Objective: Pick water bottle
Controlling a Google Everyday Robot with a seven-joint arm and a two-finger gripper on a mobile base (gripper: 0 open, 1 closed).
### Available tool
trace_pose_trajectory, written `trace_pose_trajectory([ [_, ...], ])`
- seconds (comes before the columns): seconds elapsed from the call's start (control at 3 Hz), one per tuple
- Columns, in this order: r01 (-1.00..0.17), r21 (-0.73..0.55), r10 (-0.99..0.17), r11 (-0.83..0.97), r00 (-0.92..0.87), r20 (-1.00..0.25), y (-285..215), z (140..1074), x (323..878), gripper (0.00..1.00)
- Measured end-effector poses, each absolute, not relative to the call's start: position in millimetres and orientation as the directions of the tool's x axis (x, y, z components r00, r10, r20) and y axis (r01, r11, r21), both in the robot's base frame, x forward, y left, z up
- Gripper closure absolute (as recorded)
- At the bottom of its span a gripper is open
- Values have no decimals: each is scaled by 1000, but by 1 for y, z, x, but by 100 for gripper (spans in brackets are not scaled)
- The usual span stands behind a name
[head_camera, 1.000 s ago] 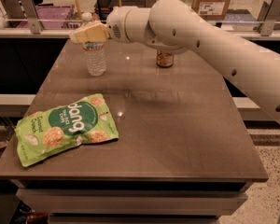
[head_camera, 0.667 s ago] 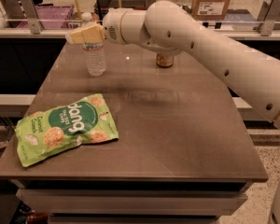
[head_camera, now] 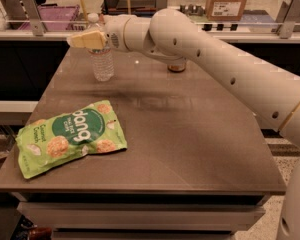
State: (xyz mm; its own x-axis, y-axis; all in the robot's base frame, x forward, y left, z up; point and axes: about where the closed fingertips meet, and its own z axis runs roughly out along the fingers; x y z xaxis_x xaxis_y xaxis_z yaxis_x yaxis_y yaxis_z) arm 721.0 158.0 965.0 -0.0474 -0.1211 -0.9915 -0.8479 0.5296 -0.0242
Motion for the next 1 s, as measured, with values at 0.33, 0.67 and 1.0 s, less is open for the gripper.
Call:
trace_pose_trajectory([
  [0.33, -850, -24, -121, 526, -47, -991, 161, 965, 720, 49],
  [0.67, -852, -23, -121, 523, -47, -991, 163, 965, 719, 72],
  [1.0, -854, -23, -121, 520, -47, -992, 165, 965, 718, 95],
])
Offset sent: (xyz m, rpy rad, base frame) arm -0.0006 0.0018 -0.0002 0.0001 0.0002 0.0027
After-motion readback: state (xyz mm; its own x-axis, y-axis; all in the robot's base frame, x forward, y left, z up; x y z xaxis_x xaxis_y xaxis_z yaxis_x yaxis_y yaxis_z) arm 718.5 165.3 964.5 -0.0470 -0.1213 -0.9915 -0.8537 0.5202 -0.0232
